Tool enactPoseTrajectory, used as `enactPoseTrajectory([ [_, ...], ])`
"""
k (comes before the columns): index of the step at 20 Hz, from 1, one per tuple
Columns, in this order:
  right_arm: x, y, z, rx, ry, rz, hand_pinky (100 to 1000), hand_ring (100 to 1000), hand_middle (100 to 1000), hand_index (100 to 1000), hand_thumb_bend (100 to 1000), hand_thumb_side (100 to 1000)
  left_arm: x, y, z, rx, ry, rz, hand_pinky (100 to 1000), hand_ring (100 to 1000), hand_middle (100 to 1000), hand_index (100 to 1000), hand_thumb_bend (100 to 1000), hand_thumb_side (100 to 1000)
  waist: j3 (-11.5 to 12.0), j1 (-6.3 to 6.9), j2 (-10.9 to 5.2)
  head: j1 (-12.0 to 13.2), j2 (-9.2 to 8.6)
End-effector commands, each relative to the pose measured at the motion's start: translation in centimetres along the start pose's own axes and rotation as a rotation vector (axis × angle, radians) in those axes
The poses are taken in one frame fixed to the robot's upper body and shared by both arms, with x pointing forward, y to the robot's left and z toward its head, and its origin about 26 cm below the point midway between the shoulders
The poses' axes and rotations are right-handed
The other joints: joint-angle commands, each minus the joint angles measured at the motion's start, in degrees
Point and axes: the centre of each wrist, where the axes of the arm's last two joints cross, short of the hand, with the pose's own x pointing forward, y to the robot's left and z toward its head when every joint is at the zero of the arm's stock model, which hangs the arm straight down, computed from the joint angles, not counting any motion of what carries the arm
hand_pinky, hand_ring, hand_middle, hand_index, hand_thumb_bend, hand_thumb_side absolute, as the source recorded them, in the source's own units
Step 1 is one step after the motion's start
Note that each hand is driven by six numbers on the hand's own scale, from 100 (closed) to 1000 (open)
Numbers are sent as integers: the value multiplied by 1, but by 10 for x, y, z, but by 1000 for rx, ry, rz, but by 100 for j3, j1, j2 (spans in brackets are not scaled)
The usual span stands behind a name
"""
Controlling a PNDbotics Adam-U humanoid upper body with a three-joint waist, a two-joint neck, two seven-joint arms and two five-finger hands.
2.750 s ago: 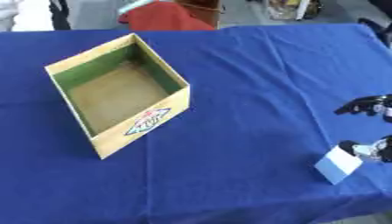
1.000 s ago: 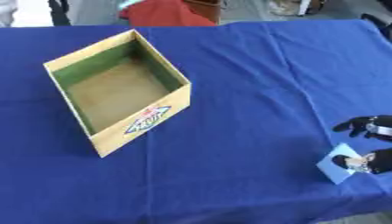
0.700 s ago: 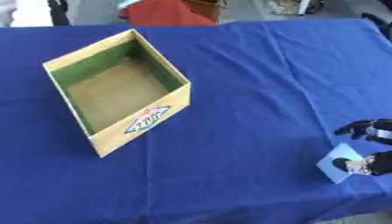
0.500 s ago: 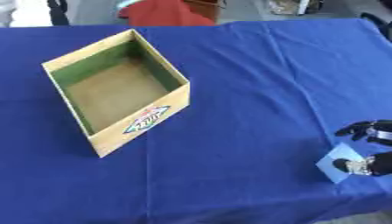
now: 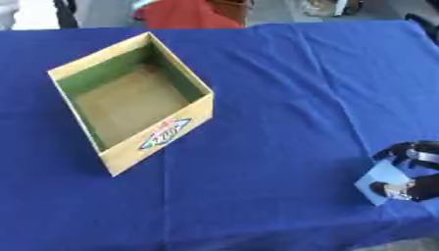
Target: Pick up objects on the table and place them in the box.
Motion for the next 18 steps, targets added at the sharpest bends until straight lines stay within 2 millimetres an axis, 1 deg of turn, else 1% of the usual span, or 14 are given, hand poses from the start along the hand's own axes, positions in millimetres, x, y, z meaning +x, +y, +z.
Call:
enactPoseTrajectory([
  [1, -2, -6, 4, -12, 9, 18, 736, 815, 875, 908, 327, 703, 5, -1, -5, -11, -24, -1, 601, 814, 680, 747, 171, 943, 6, 3, -56, -23, -33],
  [4, -2, -5, 3, -25, 17, 17, 661, 781, 844, 863, 281, 590, 5, -1, -6, -11, -24, 1, 600, 815, 680, 746, 171, 942, 13, 5, -50, -33, -31],
  [6, -3, -4, 1, -43, 30, 12, 644, 773, 831, 843, 253, 545, 5, -1, -6, -11, -23, 2, 600, 815, 680, 746, 172, 943, 18, 6, -45, -36, -29],
  [7, -4, -3, 0, -48, 38, 6, 634, 764, 823, 829, 208, 518, 5, -1, -6, -11, -22, 3, 600, 815, 680, 745, 172, 943, 21, 6, -43, -37, -23],
  [11, -5, -1, -2, -71, 38, -43, 609, 737, 789, 813, 111, 510, 5, -1, -5, -10, -21, 3, 601, 816, 680, 744, 172, 942, 27, 4, -47, -45, -9],
  [12, -3, -2, -2, -81, 30, -55, 603, 732, 777, 809, 100, 507, 5, -1, -5, -9, -21, 3, 601, 817, 680, 743, 171, 942, 27, 2, -50, -46, -7],
  [16, 1, -10, 2, -132, 1, -85, 610, 746, 757, 808, 100, 510, 5, -1, -5, -8, -17, 2, 602, 818, 680, 742, 172, 942, 22, -9, -63, -48, 3],
  [18, 6, -17, 6, -153, -17, -80, 616, 747, 753, 811, 100, 512, 5, -1, -5, -9, -16, 2, 602, 818, 680, 742, 172, 942, 23, -16, -73, -50, 14],
])
